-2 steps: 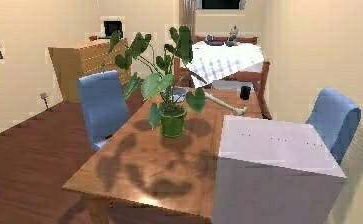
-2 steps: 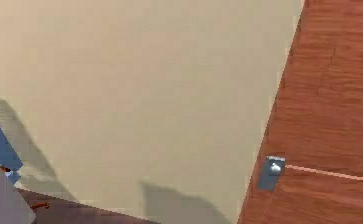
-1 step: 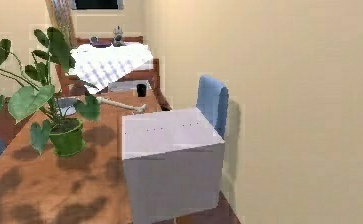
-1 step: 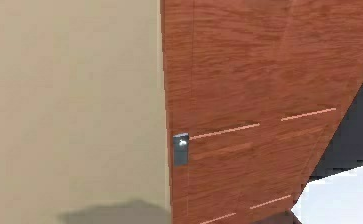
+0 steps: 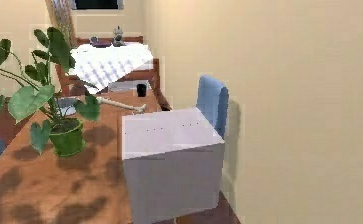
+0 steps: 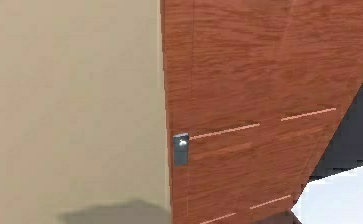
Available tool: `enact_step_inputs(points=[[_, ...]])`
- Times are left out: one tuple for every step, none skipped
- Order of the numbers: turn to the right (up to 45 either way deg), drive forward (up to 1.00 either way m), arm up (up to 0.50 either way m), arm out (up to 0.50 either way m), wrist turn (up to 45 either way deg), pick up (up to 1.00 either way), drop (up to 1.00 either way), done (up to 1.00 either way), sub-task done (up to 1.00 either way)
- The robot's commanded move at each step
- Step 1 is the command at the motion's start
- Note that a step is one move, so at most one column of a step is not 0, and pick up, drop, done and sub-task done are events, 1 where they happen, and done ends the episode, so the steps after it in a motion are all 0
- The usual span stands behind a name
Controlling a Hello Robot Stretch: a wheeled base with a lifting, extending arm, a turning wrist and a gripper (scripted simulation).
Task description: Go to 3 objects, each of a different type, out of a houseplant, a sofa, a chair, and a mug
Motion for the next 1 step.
enact_step_inputs(points=[[-45.0,0.0,0.0,0.0,0.0,0.0,0.0,0.0,0.0]])
